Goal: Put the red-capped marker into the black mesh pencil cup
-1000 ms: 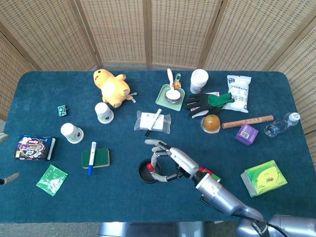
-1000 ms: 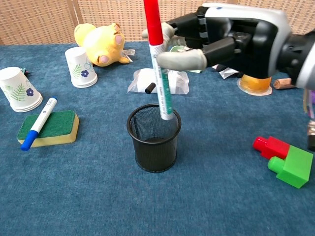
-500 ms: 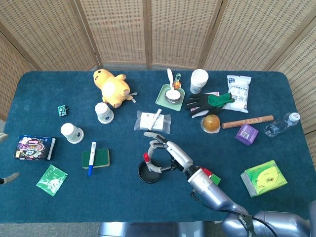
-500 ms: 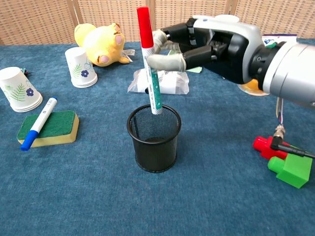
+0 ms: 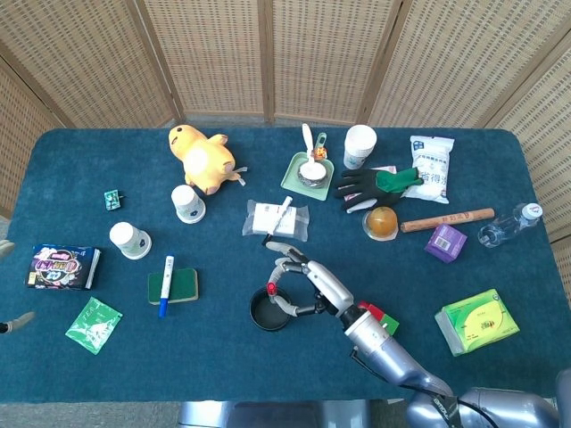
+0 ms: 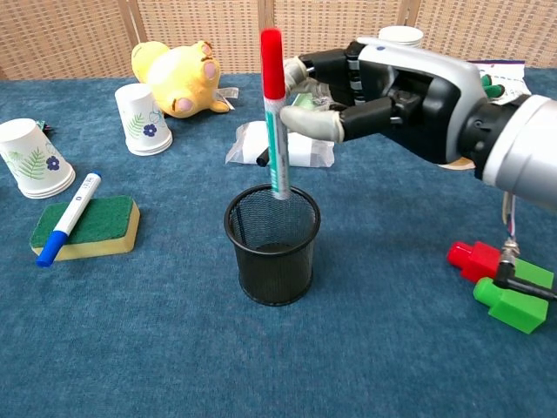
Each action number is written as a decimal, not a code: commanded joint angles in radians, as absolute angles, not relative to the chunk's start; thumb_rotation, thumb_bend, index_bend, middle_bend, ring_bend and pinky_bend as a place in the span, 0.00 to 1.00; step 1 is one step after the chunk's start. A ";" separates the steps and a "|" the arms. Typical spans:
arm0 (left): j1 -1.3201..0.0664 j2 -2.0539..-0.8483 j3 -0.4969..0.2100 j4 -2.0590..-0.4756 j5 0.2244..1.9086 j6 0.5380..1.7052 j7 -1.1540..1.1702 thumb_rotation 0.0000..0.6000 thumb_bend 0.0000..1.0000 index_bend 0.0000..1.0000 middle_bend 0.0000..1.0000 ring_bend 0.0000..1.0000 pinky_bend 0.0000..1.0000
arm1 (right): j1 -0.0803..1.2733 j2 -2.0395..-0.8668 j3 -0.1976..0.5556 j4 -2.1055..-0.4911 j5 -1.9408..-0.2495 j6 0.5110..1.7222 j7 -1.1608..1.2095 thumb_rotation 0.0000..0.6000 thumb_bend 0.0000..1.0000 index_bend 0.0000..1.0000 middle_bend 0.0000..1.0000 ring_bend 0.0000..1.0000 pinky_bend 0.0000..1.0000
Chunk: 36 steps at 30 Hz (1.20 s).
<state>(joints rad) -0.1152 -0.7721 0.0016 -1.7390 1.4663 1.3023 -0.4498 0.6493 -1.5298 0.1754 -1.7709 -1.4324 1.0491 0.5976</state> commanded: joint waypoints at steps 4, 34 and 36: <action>-0.114 -0.770 0.003 -1.740 1.470 1.304 -0.453 1.00 0.02 0.00 0.00 0.00 0.04 | 0.633 -1.517 0.151 -1.766 -1.472 1.069 0.611 1.00 0.45 0.45 0.10 0.03 0.20; -0.106 -0.775 0.013 -1.753 1.492 1.321 -0.419 1.00 0.02 0.00 0.00 0.00 0.04 | 0.413 -1.214 0.110 -1.576 -1.551 1.399 0.067 1.00 0.31 0.25 0.05 0.00 0.16; -0.102 -0.777 0.016 -1.757 1.496 1.329 -0.412 1.00 0.02 0.00 0.00 0.00 0.04 | 0.372 -1.202 0.100 -1.559 -1.569 1.465 0.001 1.00 0.35 0.25 0.05 0.00 0.16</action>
